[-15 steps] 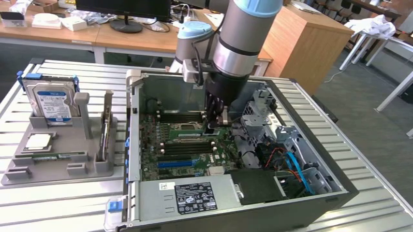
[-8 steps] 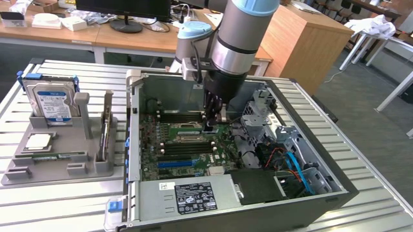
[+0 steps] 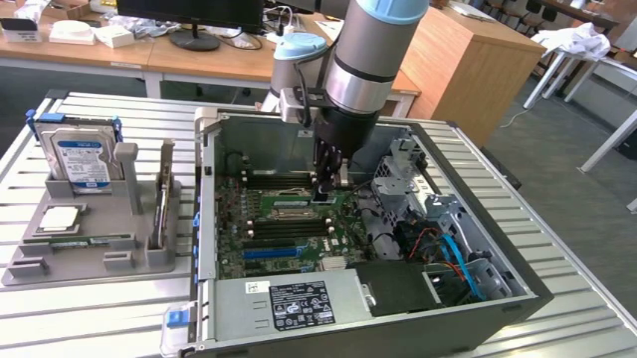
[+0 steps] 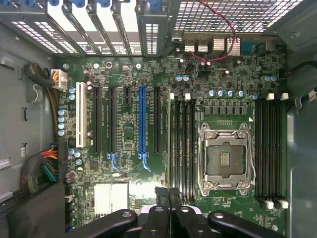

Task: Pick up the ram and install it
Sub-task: 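Pick up the ram and move it above insertion slot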

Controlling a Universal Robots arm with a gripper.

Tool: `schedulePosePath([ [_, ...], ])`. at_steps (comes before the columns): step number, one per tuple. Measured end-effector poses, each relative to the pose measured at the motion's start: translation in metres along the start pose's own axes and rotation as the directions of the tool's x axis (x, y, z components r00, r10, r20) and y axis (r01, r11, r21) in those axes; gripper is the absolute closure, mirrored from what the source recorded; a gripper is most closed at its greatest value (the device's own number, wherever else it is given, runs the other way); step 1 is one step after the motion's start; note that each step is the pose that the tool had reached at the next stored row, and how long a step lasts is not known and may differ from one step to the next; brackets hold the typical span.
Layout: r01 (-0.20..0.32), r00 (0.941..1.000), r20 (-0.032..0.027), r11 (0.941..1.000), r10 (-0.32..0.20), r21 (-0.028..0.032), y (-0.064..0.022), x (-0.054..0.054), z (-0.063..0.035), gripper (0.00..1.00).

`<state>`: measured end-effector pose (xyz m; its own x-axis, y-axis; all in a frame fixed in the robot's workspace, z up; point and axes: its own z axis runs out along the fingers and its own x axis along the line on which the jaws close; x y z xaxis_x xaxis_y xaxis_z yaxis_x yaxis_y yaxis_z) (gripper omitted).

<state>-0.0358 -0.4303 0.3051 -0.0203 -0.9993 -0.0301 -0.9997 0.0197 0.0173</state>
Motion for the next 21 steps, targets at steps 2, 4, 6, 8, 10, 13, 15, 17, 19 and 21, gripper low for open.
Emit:
schedulePosePath([
  [2,0.000,1.0000,-0.0001,1.0000,0.000,0.0000,0.0000,0.000,0.0002,0.89],
  [4,0.000,1.0000,0.0001,1.0000,0.000,0.0000,-0.0001,0.000,0.0021,0.89],
  [6,0.000,1.0000,0.0001,1.0000,0.000,0.0001,-0.0001,0.000,0.0050,0.89],
  [8,0.000,1.0000,-0.0001,1.0000,0.000,0.0000,-0.0001,0.000,0.0079,0.89],
  [10,0.000,1.0000,-0.0001,1.0000,0.000,0.0000,-0.0002,0.000,0.0108,0.89],
  [13,0.000,1.0000,0.0000,1.0000,0.000,0.0000,-0.0003,0.000,0.0144,0.89],
  [15,0.000,1.0000,-0.0002,1.0000,0.000,0.0000,-0.0003,0.000,0.0144,0.89],
  [17,0.000,1.0000,0.0000,1.0000,0.000,0.0001,-0.0003,0.000,0.0145,0.89],
  [19,0.000,1.0000,-0.0001,1.0000,0.000,0.0000,-0.0003,0.000,0.0144,0.89],
  [21,0.000,1.0000,0.0003,1.0000,0.000,0.0002,-0.0003,0.000,0.0147,0.89],
])
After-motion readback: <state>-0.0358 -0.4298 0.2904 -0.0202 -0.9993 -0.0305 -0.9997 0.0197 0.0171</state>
